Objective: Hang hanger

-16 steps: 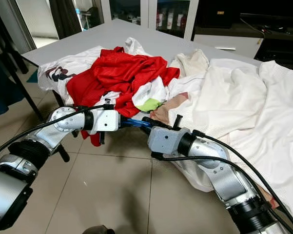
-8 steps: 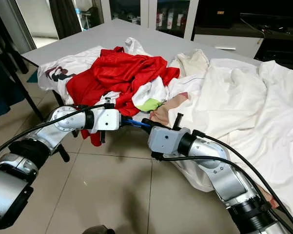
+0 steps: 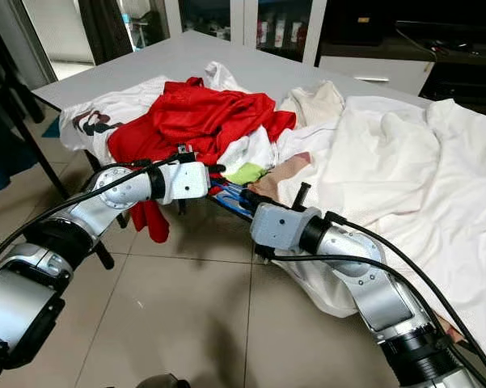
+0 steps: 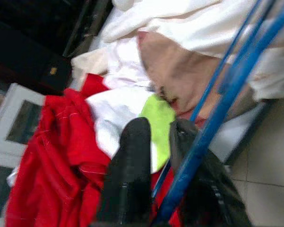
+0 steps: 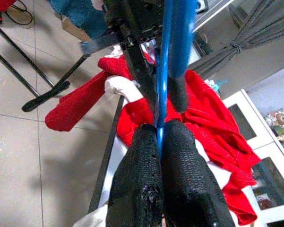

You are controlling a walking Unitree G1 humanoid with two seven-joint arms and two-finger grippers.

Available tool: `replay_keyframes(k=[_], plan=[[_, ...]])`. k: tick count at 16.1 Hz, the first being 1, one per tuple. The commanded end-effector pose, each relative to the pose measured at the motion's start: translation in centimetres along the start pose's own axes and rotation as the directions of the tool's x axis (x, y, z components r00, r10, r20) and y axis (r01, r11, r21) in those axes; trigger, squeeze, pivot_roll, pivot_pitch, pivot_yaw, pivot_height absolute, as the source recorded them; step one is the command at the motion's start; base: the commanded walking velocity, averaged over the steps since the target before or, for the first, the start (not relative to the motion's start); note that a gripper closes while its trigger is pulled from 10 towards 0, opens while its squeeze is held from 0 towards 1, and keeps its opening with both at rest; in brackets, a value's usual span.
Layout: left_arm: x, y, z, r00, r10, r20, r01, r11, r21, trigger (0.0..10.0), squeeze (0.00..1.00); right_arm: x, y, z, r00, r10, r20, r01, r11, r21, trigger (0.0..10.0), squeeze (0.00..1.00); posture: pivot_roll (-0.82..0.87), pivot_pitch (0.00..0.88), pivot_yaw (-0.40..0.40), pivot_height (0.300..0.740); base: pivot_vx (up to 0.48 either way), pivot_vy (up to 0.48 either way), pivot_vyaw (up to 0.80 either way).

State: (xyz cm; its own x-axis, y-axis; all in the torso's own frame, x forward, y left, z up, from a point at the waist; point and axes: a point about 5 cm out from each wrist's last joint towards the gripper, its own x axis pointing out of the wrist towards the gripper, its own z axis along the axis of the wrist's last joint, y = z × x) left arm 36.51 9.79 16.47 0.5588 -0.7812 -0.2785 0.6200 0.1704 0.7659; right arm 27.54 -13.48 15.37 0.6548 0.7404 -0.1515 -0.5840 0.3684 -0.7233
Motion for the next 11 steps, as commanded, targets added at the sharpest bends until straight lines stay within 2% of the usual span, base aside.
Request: replay_keyframes(k=[1,3,8,9,10,11], plan=[[-0.4,1.4,-0.1,0.997,0.078,-0.018,-0.078,0.997,0.017,10.0,0.00,0.0,-0.2,-0.7,0.999,0.002,-0.044,-0.002,1.000,0.006,0.0,0.00,0.05,0.000,0.058,0.740,0.000,0.000,0.00],[-0.4,1.3,-0.3,0.995,0.091,-0.028,-0.091,0.996,0.006,10.0,0.00,-0.1,-0.3,-1.2,0.997,-0.005,-0.073,0.006,1.000,0.004,0.0,0.00,0.05,0.000,0.057,0.740,0.000,0.000,0.00],[-0.8,1.2,-0.2,0.996,0.085,0.015,-0.085,0.996,0.002,10.0,0.00,-0.1,-0.4,-1.6,0.996,-0.010,-0.094,0.010,1.000,-0.001,0.0,0.00,0.06,0.000,0.055,0.740,0.000,0.000,0.00],[-0.9,1.1,-0.3,0.998,0.060,0.025,-0.060,0.998,-0.014,10.0,0.27,0.0,-0.5,-1.7,0.995,-0.012,-0.097,0.012,1.000,-0.003,0.0,0.00,0.06,0.000,0.055,0.740,0.000,0.000,0.00],[-1.0,0.9,-0.3,0.999,0.039,0.028,-0.038,0.999,-0.026,10.0,1.00,-0.1,-0.5,-1.8,0.995,-0.013,-0.102,0.013,1.000,-0.004,0.0,0.00,0.05,0.000,0.055,0.740,0.000,0.000,0.00],[-1.1,0.6,-0.4,1.000,-0.005,0.031,0.006,0.999,-0.033,10.0,1.00,-0.1,-0.6,-2.0,0.993,-0.017,-0.113,0.017,1.000,-0.009,0.0,0.00,0.05,0.000,0.055,0.740,0.000,0.000,0.00]])
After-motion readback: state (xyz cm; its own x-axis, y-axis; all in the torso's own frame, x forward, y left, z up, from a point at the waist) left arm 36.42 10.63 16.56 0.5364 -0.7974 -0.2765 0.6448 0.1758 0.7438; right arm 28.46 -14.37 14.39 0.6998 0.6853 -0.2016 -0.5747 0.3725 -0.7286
